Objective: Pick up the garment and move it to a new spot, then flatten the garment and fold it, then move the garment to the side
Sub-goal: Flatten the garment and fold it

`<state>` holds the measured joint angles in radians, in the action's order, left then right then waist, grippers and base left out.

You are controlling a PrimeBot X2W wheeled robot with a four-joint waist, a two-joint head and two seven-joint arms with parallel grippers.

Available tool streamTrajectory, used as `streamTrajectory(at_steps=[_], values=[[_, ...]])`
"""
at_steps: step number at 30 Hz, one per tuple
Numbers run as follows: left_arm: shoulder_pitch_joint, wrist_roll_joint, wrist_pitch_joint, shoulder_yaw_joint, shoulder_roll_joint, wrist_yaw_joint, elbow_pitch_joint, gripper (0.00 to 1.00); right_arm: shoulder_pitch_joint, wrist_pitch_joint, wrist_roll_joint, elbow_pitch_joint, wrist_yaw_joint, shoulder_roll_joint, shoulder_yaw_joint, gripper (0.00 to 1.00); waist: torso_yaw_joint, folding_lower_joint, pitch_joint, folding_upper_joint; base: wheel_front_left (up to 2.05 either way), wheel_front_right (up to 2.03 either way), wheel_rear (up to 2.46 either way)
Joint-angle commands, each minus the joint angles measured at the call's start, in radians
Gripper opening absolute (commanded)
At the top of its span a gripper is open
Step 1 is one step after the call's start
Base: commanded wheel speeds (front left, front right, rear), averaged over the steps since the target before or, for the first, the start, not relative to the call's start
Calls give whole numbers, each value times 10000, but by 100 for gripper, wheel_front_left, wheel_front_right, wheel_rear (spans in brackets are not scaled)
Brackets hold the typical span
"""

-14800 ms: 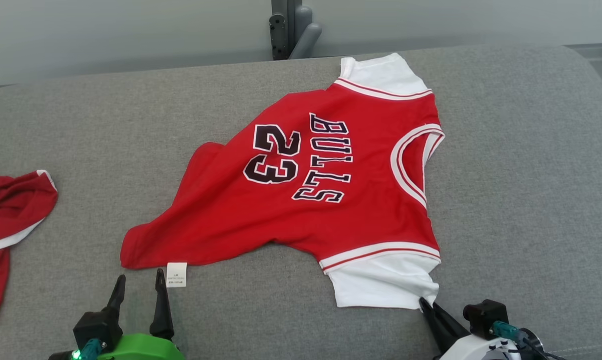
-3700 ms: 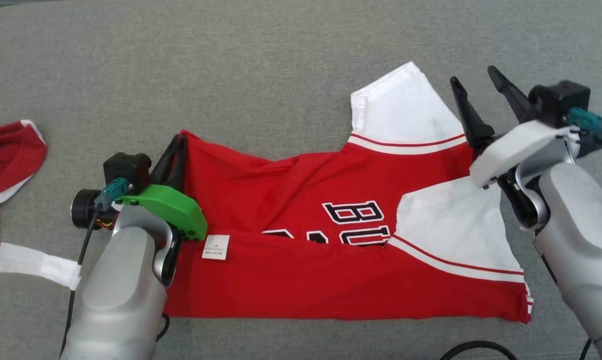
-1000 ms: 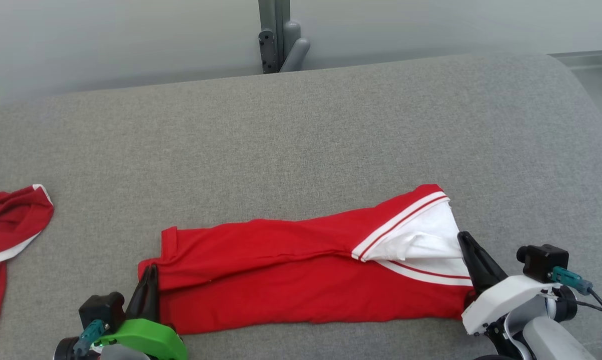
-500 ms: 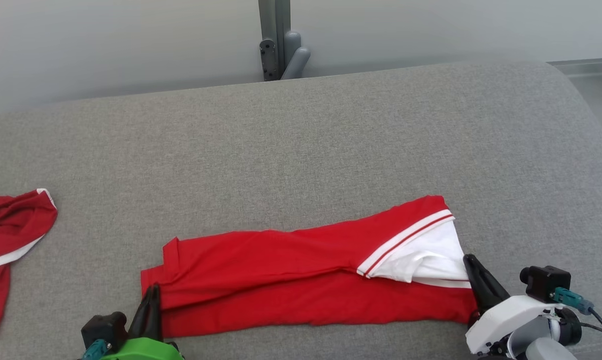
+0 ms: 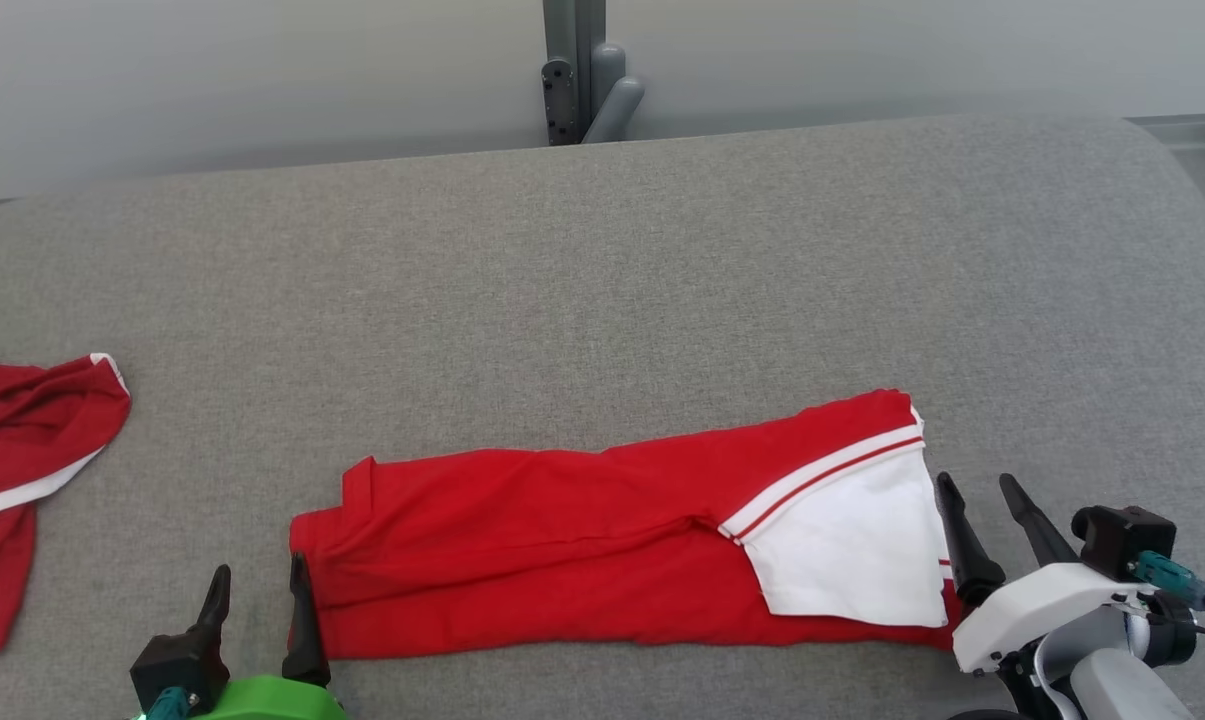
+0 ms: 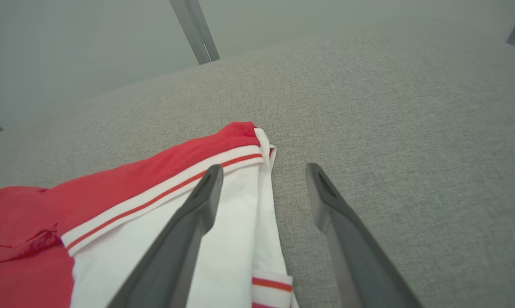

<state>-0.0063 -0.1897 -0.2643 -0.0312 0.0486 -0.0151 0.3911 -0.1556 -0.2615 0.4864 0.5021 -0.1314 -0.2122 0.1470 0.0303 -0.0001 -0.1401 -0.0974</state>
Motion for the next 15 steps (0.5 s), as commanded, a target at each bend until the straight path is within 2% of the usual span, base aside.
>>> streamTrajectory(at_steps=[1, 13, 14, 15], values=[[-3, 42, 2, 26, 37, 31, -22, 100, -155, -20, -145, 238, 15, 0, 93, 100, -140, 1, -131, -1, 0, 0, 0], [-37, 9, 2, 208, 36, 156, -79, 100, -1619, 378, -577, 3755, 14, 580, 465, 100, -709, 1, -357, -1, 0, 0, 0], [-5, -8, 2, 194, 37, 171, -77, 100, -1634, 405, -594, 3974, 12, 623, 527, 91, -733, 1, -342, -1, 0, 0, 0], [28, -15, 2, 185, 37, 175, -83, 100, -1645, 437, -548, 4151, 9, 663, 577, 45, -748, 1, -339, -1, 0, 0, 0]])
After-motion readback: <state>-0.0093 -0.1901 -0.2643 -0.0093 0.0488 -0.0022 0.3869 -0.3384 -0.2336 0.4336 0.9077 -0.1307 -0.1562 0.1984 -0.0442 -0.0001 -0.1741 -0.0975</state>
